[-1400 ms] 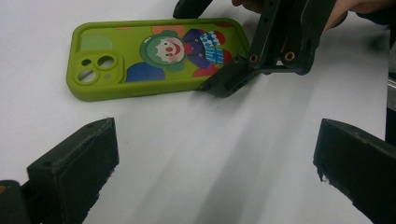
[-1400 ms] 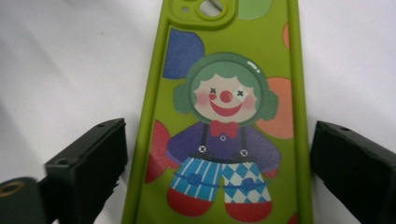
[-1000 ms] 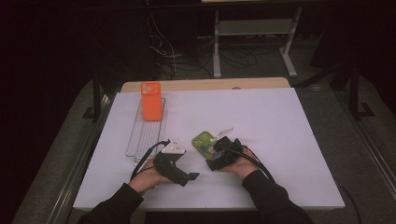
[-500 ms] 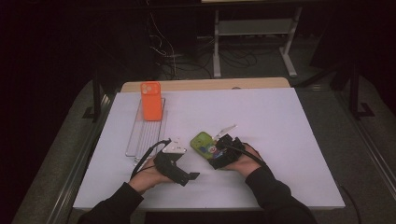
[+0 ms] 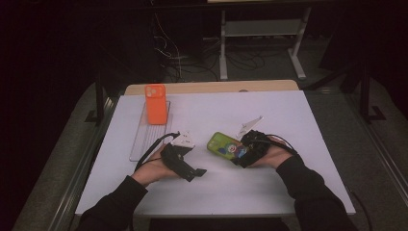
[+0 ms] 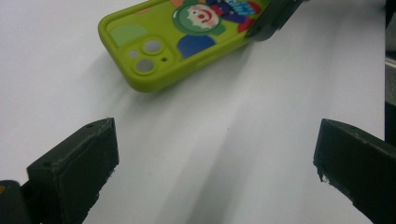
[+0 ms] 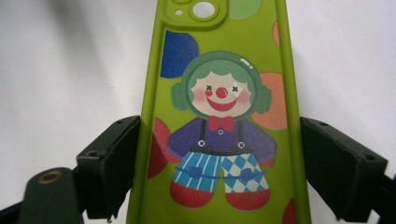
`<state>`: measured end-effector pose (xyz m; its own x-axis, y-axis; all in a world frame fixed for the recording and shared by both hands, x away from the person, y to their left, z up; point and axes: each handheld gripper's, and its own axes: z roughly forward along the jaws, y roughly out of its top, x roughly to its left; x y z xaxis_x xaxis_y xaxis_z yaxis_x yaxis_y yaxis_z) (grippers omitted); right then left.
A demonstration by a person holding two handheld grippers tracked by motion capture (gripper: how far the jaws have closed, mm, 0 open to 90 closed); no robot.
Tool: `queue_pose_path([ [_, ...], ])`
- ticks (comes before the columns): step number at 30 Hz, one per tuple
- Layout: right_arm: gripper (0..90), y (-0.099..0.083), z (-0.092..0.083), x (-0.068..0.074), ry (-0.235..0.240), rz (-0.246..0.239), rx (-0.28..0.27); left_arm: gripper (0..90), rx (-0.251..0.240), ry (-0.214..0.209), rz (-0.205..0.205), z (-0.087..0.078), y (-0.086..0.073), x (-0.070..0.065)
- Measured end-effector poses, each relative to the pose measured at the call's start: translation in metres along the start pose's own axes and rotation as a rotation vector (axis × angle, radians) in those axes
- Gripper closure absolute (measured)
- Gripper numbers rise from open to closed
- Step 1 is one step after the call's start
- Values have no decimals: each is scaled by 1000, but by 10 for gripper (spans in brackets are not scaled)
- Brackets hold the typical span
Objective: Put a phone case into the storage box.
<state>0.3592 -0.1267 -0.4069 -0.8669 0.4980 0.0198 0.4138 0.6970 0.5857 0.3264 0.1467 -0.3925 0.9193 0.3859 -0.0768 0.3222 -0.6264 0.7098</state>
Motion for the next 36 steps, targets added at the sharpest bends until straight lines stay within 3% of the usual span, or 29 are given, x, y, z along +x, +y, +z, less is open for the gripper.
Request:
queue_pose_path([
  [6, 153, 0, -13, -6, 82, -73, -18, 0, -4, -28, 53, -3, 18, 4],
  [14, 153, 8, -19, -3, 167, -190, 7, 0, -23, -108, 170, -10, 44, 13],
  [18, 153, 16, -18, 0, 222, -241, 9, 0, 12, -149, 232, -10, 51, 16],
  [27, 153, 31, -16, 7, 282, -300, 16, 0, 71, -240, 294, -3, 58, 25],
  [30, 153, 35, -17, 8, 279, -317, 18, 0, 92, -277, 301, 3, 59, 24],
  [33, 153, 39, -17, 10, 284, -327, 23, 0, 134, -275, 337, 9, 59, 21],
  [36, 153, 44, -18, 12, 284, -345, 14, 0, 142, -278, 336, 15, 58, 19],
])
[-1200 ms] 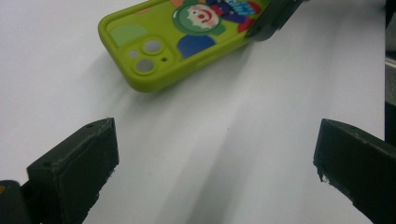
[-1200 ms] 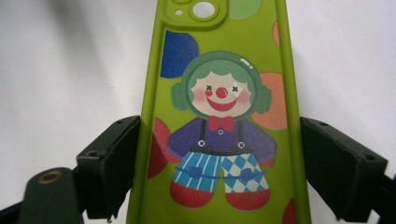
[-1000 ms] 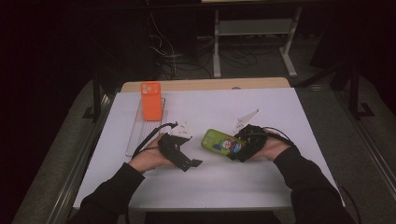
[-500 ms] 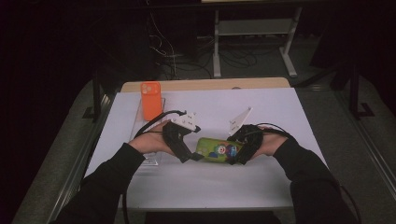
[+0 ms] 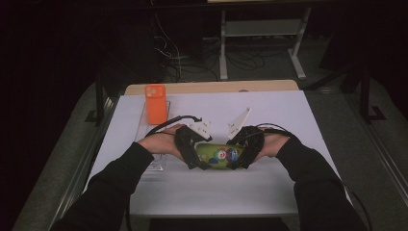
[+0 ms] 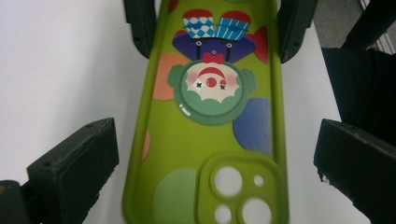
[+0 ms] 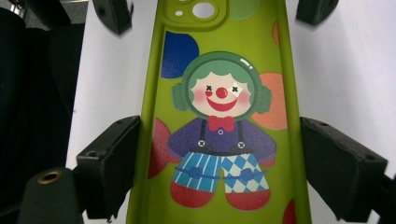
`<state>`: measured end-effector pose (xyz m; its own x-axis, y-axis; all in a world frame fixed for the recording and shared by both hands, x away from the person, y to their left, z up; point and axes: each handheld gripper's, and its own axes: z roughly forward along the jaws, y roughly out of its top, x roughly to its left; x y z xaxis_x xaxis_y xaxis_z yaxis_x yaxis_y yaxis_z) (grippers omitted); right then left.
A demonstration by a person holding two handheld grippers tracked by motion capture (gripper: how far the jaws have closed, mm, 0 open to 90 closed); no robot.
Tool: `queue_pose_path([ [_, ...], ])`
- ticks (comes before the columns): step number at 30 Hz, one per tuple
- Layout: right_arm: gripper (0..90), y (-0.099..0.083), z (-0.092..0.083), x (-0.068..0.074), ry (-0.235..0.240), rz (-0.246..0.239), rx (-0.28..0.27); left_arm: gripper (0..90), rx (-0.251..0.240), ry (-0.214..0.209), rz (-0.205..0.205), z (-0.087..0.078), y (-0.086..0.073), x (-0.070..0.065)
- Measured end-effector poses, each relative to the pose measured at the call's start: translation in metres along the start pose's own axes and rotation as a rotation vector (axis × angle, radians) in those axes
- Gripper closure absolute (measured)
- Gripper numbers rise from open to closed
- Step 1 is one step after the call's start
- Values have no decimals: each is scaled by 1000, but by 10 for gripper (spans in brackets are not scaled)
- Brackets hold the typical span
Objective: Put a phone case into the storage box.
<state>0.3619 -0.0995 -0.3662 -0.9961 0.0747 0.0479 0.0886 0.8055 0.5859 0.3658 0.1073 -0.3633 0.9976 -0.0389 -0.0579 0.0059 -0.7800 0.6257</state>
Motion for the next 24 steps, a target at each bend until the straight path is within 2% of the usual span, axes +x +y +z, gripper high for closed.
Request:
queue_pose_path([
  [10, 153, 11, 0, 2, 8, -32, 3, 0, 50, -16, 2, 8, 1, -1],
  [12, 153, 13, 0, 2, 8, -30, -1, 65, 55, -4, 7, 8, 1, -1],
  [16, 153, 13, 0, 2, 9, -34, -1, 73, 56, -7, 4, 7, 0, 0],
  [19, 153, 13, 0, 2, 10, -38, -4, 131, 64, -6, 2, 7, 0, 0],
  [24, 152, 13, -2, 3, 11, -37, -6, 140, 47, -11, 0, 7, 0, -1],
])
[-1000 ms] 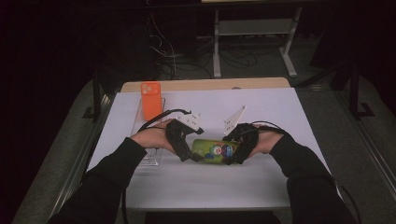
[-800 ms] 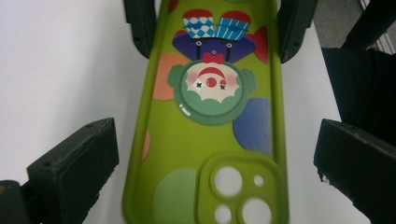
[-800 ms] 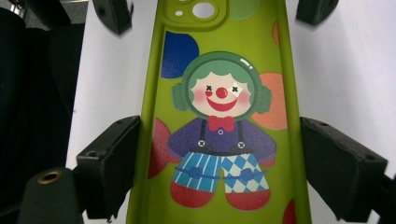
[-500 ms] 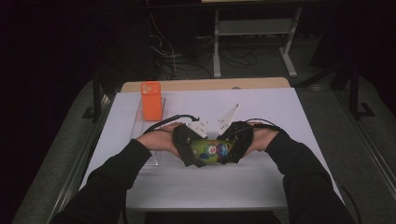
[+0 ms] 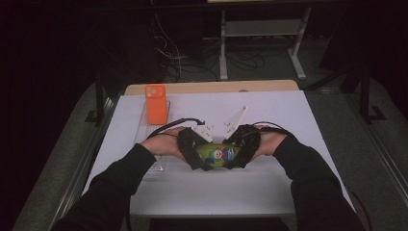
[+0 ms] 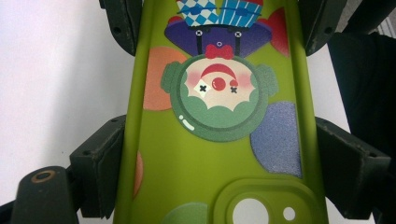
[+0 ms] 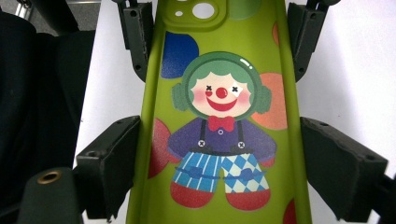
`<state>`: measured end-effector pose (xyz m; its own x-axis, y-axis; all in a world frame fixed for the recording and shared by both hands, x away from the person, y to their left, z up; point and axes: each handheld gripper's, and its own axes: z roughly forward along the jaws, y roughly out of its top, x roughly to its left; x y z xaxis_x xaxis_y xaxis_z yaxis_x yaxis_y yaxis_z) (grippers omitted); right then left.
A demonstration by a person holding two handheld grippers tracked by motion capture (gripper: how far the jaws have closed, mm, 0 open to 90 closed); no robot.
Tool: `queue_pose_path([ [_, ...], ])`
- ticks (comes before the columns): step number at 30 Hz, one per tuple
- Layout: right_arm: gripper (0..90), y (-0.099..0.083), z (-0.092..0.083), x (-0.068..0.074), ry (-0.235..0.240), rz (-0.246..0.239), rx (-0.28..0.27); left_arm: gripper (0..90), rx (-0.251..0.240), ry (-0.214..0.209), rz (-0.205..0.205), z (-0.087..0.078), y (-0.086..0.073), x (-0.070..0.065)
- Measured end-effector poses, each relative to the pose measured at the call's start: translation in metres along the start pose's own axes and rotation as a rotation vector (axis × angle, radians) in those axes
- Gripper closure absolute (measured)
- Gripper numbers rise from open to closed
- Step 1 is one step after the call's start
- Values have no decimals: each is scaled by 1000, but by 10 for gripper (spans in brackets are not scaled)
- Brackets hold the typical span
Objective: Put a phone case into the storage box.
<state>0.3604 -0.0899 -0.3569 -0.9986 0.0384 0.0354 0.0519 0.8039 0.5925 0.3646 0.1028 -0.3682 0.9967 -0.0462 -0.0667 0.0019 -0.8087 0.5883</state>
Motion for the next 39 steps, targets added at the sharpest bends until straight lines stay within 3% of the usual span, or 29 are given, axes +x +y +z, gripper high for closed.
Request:
queue_pose_path([
  [9, 141, -2, -2, 1, -3, -6, -20, 153, -16, -1, -13, -2, 0, 0],
  [13, 18, -3, -3, 0, 7, 15, -46, 154, -37, 9, -32, -3, 1, 0],
  [16, 6, -6, -7, 0, -2, 34, -61, 154, -34, 20, -42, -5, 0, 0],
  [19, 6, -13, -14, 1, -19, 96, -67, 154, -26, 39, -72, -4, -1, -2],
  [22, 3, -19, -18, 0, -60, 116, -87, 153, -23, 60, -106, -4, -2, -4],
  [24, 3, -25, -20, 1, -81, 148, -95, 153, 9, 84, -117, -4, -2, -5],
  [26, 3, -30, -21, 0, -106, 134, -119, 154, 11, 101, -142, -2, -2, -7],
  [31, 3, -43, -24, 2, -144, 223, -146, 154, 20, 159, -207, 1, -1, -11],
  [37, 0, -56, -20, 4, -188, 303, -140, 154, 17, 213, -293, 2, -3, -12],
  [39, 0, -58, -18, 9, -201, 372, -141, 154, 23, 232, -301, 3, -3, -11],
])
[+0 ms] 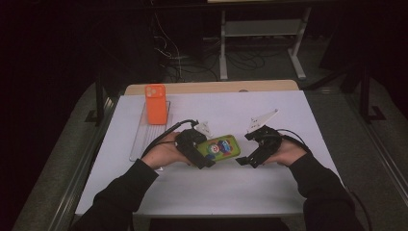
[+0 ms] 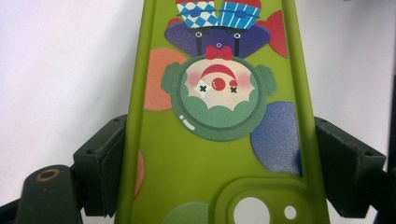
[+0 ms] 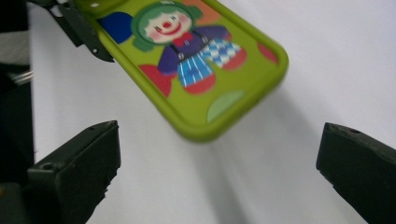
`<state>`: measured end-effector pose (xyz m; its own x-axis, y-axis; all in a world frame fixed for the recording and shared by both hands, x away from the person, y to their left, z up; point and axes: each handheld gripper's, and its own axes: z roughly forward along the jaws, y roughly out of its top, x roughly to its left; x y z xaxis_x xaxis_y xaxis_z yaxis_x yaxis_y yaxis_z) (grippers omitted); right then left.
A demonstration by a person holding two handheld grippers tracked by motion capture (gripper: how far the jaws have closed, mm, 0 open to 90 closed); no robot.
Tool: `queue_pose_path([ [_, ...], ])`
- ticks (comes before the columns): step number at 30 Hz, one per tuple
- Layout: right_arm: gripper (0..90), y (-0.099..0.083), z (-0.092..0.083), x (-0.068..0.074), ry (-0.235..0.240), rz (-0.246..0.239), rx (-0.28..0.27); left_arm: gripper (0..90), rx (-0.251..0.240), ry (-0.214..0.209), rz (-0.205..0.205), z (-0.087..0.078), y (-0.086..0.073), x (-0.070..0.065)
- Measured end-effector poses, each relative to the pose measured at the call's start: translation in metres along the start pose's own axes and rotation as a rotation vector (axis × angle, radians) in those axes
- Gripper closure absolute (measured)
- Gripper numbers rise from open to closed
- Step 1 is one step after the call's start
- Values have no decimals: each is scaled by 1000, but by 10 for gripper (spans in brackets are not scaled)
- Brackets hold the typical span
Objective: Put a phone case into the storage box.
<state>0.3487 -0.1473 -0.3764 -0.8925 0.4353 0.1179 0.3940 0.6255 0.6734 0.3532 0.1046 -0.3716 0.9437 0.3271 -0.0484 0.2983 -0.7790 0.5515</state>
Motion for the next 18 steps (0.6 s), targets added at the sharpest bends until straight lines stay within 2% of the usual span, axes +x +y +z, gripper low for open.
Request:
queue_pose_path([
  [3, 0, -6, 0, 3, -27, 66, -7, 154, 5, 24, -17, 0, -2, 0],
  [5, 0, -10, 0, 4, -46, 87, -10, 154, -4, 31, -32, 0, -3, 0],
  [6, 0, -11, 0, 4, -54, 92, -14, 154, 12, 41, -28, -1, -3, 1],
  [8, 0, -16, 0, 4, -79, 126, -25, 154, 5, 54, -64, 1, -4, 0],
  [9, 0, -18, 0, 5, -98, 138, -31, 154, 13, 57, -58, 0, -5, 1],
  [11, 0, -22, 1, 6, -120, 144, -49, 154, -1, 68, -92, 1, -6, 0],
  [12, 0, -24, 2, 8, -123, 166, -43, 154, -10, 64, -104, 1, -7, 0],
  [13, 0, -27, 3, 10, -142, 168, -53, 154, -3, 57, -102, 1, -8, 2],
  [15, 0, -31, 6, 13, -167, 193, -65, 154, -19, 67, -132, 3, -9, 1],
  [17, 0, -36, 9, 18, -210, 221, -89, 154, -19, 67, -141, 1, -9, 1],
  [18, 0, -37, 10, 19, -224, 237, -103, 154, -8, 66, -131, 0, -10, 2],
])
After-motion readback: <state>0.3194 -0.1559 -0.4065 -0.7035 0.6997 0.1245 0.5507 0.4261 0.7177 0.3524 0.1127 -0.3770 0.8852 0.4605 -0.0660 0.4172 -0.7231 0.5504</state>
